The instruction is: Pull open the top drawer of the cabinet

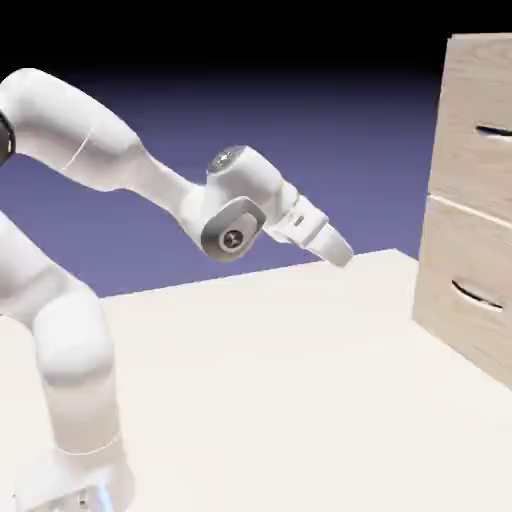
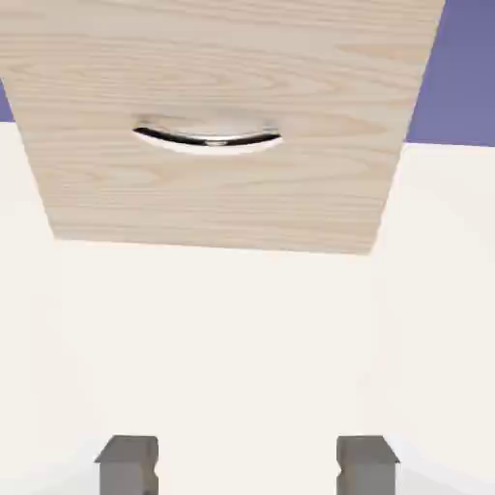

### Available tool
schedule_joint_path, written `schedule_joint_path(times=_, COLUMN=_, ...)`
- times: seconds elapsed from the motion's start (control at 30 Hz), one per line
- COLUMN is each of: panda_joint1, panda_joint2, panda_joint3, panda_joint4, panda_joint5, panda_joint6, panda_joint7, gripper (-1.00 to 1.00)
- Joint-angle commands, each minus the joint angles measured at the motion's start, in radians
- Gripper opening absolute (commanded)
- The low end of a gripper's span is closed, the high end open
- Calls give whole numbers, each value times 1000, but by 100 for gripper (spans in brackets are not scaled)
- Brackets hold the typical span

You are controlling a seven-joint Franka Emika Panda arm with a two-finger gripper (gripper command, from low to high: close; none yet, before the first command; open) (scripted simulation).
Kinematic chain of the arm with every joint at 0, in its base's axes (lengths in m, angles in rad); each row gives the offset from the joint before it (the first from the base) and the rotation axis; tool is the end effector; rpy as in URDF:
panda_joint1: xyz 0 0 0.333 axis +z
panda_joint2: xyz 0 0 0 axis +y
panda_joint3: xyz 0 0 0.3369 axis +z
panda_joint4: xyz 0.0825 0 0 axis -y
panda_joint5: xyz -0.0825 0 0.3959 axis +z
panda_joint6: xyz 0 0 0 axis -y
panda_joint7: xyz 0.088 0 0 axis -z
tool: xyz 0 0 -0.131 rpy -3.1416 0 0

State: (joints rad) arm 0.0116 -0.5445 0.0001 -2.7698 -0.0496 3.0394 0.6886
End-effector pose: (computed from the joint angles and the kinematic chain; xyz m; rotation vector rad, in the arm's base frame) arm 0.4159 0.0085 0.4623 -2.5450 0.8289 -1.0957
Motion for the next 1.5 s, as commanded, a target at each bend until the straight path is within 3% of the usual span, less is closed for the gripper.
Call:
schedule_joint_path(times=0.0, panda_joint1=0, panda_joint2=21, panda_joint3=0, panda_joint4=33, panda_joint5=-41, panda_joint6=2, panda_joint7=-44, gripper=0)
schedule_joint_path(times=1.47, panda_joint1=-17, panda_joint2=951, panda_joint3=4, panda_joint4=1501, panda_joint5=-1851, panda_joint6=91, panda_joint7=-1957, gripper=0)
